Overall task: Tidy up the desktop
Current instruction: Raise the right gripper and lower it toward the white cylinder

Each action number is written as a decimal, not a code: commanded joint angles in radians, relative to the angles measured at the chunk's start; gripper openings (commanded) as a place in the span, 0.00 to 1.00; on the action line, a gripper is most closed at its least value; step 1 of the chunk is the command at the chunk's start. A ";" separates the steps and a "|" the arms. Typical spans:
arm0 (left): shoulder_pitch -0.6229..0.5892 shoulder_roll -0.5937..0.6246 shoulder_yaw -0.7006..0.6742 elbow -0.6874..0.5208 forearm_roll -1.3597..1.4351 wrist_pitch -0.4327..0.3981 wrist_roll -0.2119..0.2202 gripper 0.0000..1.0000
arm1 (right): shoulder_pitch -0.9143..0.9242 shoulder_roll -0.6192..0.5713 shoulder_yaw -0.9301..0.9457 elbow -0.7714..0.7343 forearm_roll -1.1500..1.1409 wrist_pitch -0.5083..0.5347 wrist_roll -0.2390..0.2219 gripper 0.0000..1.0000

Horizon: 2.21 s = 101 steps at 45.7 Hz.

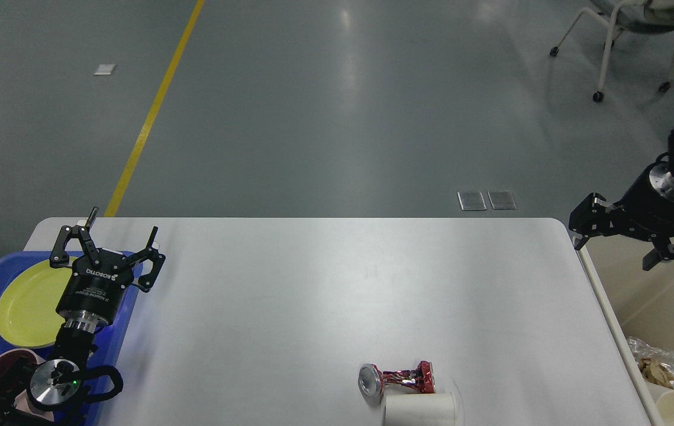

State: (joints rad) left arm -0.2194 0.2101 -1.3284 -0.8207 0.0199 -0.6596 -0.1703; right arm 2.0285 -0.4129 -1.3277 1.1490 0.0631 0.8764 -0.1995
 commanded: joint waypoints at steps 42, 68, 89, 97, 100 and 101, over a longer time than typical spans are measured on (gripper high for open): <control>0.000 0.000 0.000 0.000 0.000 0.000 0.000 0.96 | 0.377 0.172 0.077 0.443 0.076 -0.060 0.000 1.00; 0.000 0.000 0.000 0.000 0.000 0.000 0.000 0.96 | -0.200 0.312 0.384 0.446 -0.267 -0.465 -0.001 0.91; 0.000 0.000 0.000 0.000 0.000 0.000 0.000 0.96 | -0.366 0.407 0.427 0.462 -0.661 -0.632 -0.014 0.84; 0.000 0.000 0.000 0.000 0.000 0.000 0.000 0.96 | -0.445 0.442 0.470 0.453 -0.819 -0.677 -0.061 0.92; 0.000 0.000 0.000 0.000 0.000 0.000 0.000 0.96 | -0.464 0.444 0.476 0.453 -0.829 -0.682 -0.063 0.94; 0.000 0.000 0.000 0.000 0.000 0.000 0.000 0.96 | -0.470 0.444 0.473 0.451 -0.833 -0.682 -0.063 0.95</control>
State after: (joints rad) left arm -0.2193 0.2101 -1.3286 -0.8206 0.0200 -0.6596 -0.1703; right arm 1.5925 0.0264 -0.8652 1.6025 -0.7394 0.2089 -0.2571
